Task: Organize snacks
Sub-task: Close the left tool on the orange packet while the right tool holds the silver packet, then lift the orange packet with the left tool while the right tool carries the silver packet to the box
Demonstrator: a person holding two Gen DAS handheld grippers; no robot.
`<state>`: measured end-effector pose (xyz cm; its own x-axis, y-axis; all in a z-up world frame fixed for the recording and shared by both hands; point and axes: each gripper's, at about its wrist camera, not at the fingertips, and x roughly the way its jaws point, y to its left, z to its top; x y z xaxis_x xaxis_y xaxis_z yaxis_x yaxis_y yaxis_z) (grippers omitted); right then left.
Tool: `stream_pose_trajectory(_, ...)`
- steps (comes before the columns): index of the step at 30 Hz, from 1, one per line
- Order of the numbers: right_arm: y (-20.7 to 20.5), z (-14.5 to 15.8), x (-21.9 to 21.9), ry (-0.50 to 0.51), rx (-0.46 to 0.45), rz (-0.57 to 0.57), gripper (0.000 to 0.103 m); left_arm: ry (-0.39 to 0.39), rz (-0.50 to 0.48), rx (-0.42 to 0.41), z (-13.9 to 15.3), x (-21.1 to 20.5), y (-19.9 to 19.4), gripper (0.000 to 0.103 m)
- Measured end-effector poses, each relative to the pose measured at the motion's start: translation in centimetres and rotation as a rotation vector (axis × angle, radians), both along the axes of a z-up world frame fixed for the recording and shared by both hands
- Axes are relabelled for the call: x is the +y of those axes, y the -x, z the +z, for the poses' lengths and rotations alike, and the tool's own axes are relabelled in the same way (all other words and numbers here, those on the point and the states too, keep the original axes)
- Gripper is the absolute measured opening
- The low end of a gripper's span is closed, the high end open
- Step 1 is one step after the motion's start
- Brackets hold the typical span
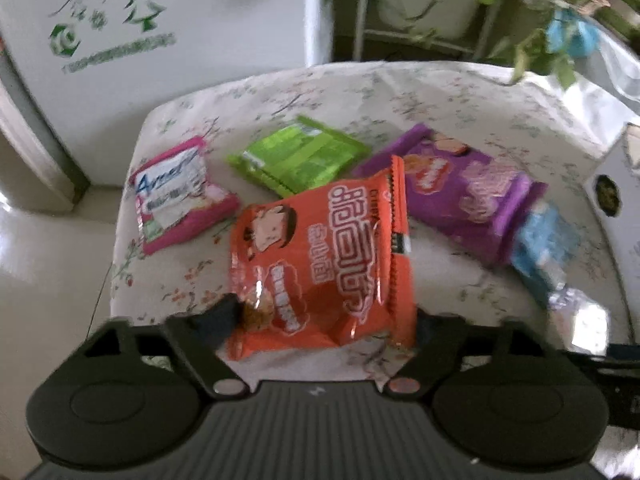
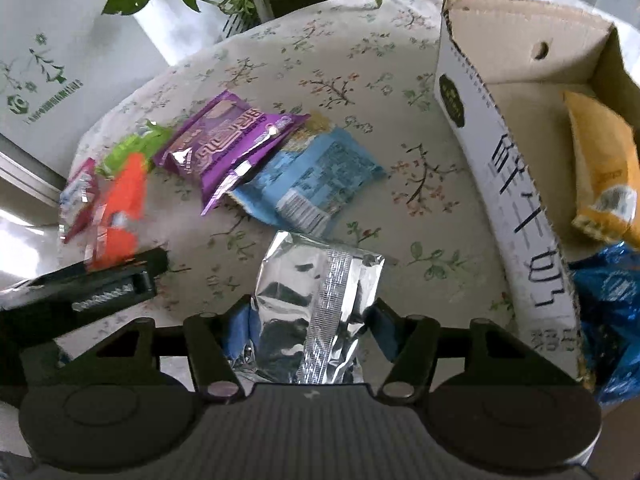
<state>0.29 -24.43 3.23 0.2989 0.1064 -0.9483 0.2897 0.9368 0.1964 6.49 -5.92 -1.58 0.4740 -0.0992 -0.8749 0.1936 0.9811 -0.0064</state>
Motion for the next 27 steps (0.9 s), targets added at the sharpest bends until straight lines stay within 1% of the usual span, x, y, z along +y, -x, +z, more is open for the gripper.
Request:
stream_pose_trajectory(1,0.2,0.2,-0.1,-0.009,-0.003,-0.001,0.068,-0.006,-0.006,-0.004,0.2,-0.2,0.2,0.069)
stream_pose_trajectory(6,0.5,1.5,-0.2,-0.012,-0.047,0.015,0.068,-0.014,-0.007,-0.013,0.6,-0.6,1.1,0.063)
stream_pose_trajectory(9,0.5,2.4,-0.5,-0.010,-0.083,0.025,0.068,0.036,0.007,-0.004,1.2,-0.3,1.3,0.061)
stream_pose_trajectory(10,0.5,2.7,-0.6,-0.006,-0.096,0.029,0.068,0.050,0.010,-0.007,1.4,-0.2,1.4,0.057)
stream_pose_trajectory(13,0.4,3.3,-0.9,0.000,-0.119,0.032,0.068,0.070,0.018,-0.017,2.0,0.1,1.6,0.054)
stream_pose_trajectory(19,0.5,3.7,-1.9,-0.019,-0.127,0.017,0.068,0.112,0.039,-0.011,2.4,1.3,2.3,0.051)
stream_pose_trajectory(22,0.6,3.8,-2.0,-0.022,-0.137,0.015,0.068,0.134,0.018,0.000,2.6,1.6,2.7,0.052)
stream_pose_trajectory(24,0.7,3.8,-2.0,-0.025,-0.138,0.014,0.068,0.154,-0.011,0.024,2.4,1.7,2.8,0.057)
stream_pose_trajectory(25,0.7,3.8,-1.9,-0.027,-0.138,0.014,0.068,0.163,-0.015,0.027,2.3,1.7,2.8,0.063)
stream_pose_trajectory(26,0.7,3.8,-1.9,-0.028,-0.138,0.014,0.068,0.162,-0.015,0.025,2.2,1.7,2.9,0.068)
stream_pose_trajectory(27,0.7,3.8,-1.9,-0.030,-0.137,0.014,0.068,0.149,-0.016,0.018,2.1,1.6,2.9,0.071)
